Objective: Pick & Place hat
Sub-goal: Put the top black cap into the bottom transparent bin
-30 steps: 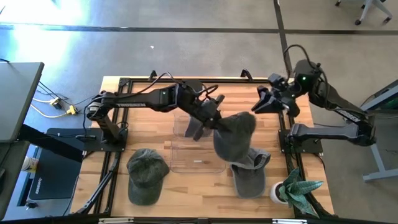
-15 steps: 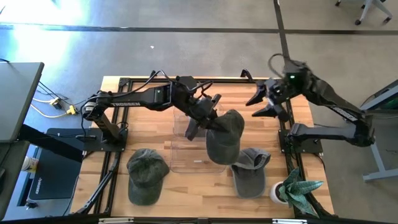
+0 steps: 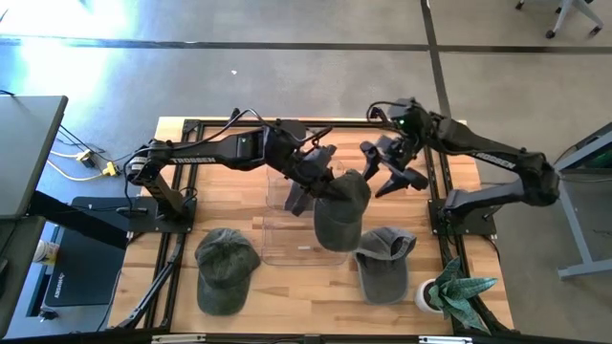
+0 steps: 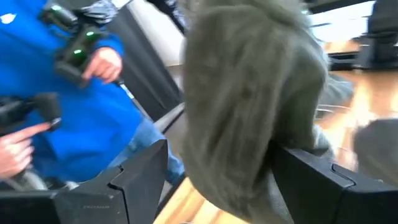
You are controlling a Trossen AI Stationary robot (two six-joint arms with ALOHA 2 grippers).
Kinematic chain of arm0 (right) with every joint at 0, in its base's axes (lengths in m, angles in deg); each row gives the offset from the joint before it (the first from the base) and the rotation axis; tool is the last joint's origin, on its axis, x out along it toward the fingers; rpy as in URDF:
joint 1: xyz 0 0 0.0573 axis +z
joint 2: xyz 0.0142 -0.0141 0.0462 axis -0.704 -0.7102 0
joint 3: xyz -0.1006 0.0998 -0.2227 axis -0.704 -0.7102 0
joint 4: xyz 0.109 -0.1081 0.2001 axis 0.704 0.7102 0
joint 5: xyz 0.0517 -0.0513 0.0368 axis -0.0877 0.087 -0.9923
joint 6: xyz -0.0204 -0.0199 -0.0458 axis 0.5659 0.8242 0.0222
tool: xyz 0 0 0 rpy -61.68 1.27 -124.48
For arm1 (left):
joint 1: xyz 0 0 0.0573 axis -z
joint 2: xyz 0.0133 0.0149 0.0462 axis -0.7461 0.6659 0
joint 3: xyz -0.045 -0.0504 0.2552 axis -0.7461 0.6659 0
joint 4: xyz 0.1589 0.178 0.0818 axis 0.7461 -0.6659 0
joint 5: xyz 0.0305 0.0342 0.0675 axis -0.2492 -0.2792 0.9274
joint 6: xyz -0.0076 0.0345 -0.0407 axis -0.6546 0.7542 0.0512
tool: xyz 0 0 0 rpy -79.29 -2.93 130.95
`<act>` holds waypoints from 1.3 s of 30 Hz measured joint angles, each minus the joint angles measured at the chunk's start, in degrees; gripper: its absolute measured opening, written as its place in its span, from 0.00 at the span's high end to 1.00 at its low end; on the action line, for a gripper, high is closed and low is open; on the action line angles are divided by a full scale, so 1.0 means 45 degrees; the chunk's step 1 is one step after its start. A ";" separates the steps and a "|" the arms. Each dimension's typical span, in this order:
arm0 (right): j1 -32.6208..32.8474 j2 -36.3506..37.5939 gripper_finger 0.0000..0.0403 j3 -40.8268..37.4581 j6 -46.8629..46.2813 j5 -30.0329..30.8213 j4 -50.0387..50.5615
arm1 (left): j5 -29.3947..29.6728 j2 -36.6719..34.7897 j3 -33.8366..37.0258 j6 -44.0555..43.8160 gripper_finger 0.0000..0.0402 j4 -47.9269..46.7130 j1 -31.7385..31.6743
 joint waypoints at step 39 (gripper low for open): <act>0.0788 -0.0751 0.26 0.0000 -0.1212 0.0999 -0.3269 | -0.2369 -0.0214 -0.0005 -0.0997 0.99 -0.0160 0.0180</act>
